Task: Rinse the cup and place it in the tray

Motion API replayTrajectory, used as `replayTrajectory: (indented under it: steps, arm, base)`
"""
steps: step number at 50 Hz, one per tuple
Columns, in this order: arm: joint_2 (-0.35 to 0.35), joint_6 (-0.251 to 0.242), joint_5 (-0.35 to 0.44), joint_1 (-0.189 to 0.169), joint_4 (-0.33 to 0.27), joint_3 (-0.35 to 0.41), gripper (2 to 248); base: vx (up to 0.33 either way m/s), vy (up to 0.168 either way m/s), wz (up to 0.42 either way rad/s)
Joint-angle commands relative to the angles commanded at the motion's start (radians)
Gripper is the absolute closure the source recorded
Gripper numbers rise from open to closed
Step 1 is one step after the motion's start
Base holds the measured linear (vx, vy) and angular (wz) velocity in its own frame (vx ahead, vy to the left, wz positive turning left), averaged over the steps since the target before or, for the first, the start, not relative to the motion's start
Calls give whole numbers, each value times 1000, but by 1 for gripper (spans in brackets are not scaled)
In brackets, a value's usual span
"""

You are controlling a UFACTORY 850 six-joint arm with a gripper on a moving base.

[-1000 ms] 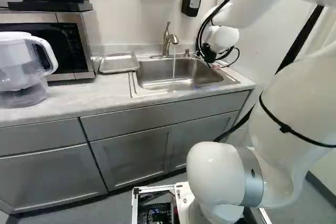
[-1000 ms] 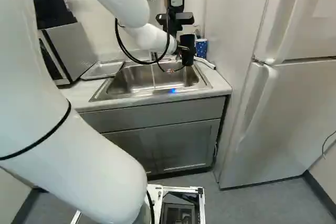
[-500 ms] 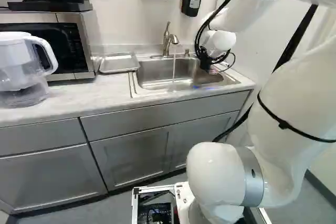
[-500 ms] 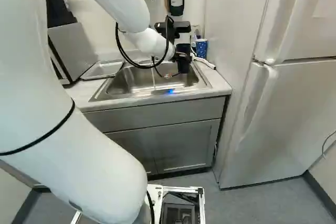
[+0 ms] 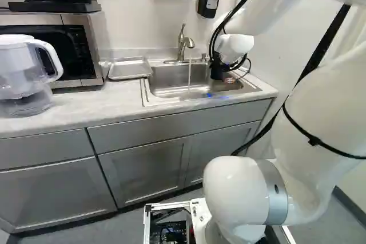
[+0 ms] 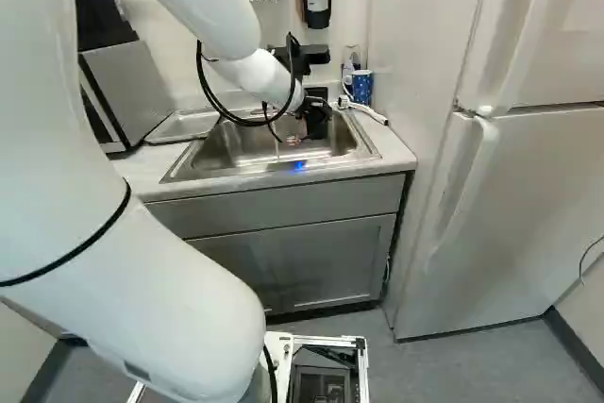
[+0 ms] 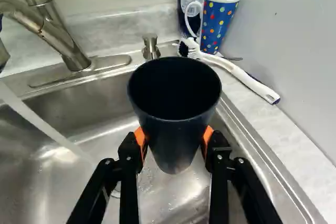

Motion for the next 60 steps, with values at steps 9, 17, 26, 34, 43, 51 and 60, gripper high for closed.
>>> replayTrajectory:
  steps: [9, 17, 26, 34, 43, 51, 60]
  arm:
    - [0, 0, -48, 0, -20, 0, 129]
    - [0, 0, -86, 2, -41, 0, 129]
    - [0, 0, -114, 17, -74, 0, 129]
    - [0, 0, -134, 38, -106, 0, 129]
    - [-2, 0, -157, 64, -144, -2, 129]
    - [-8, 0, -175, 84, -177, -7, 129]
    - [-7, 0, -194, 103, -215, -7, 129]
  base:
    - [0, 0, 0]
    - [0, 0, 0]
    - [0, 0, 0]
    - [0, 0, 0]
    - [0, 0, 0]
    - [0, 0, 0]
    - [0, 0, 0]
